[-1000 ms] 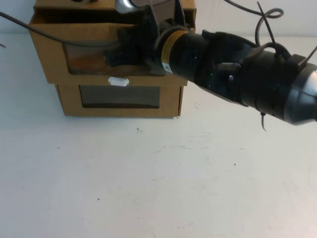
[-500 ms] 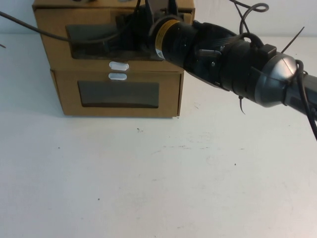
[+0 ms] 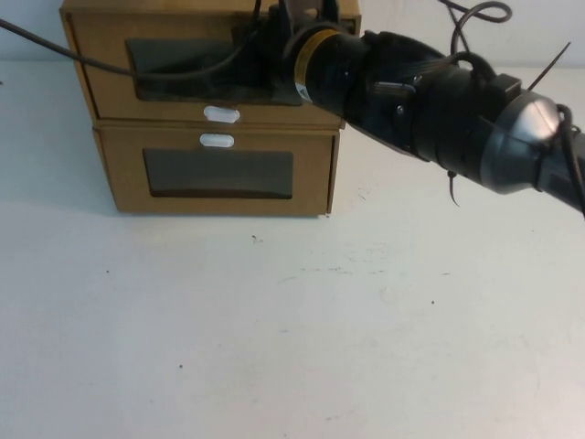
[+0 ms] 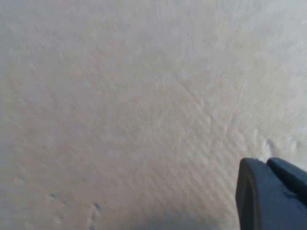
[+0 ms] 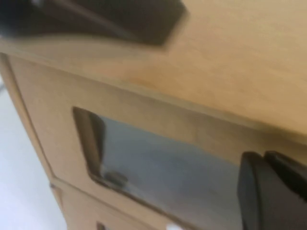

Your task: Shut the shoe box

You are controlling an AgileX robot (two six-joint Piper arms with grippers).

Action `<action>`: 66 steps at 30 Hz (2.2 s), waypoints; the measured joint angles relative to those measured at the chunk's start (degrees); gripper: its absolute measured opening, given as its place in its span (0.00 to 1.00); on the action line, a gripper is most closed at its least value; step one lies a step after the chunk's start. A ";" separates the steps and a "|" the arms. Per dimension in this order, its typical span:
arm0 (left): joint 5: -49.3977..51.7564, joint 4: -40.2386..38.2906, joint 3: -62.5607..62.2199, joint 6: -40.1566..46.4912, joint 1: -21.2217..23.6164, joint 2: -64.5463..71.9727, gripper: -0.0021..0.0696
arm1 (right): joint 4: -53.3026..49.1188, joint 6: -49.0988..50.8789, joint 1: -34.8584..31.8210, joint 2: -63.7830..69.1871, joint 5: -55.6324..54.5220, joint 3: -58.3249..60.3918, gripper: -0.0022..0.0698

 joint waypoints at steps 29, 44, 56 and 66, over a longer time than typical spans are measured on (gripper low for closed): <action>-24.91 -28.24 68.42 26.67 4.00 -64.60 0.03 | 39.06 -35.81 6.15 -59.07 52.16 31.46 0.01; -45.85 -39.13 111.42 35.18 4.00 -99.79 0.03 | 43.80 -35.93 6.15 -81.77 37.89 57.62 0.01; -49.63 -48.06 123.27 34.44 4.00 -100.39 0.03 | 49.17 -35.79 6.15 -86.90 26.04 68.45 0.01; -49.63 -48.66 123.27 34.63 4.00 -100.39 0.03 | 50.60 -35.79 6.15 -86.90 23.27 68.69 0.01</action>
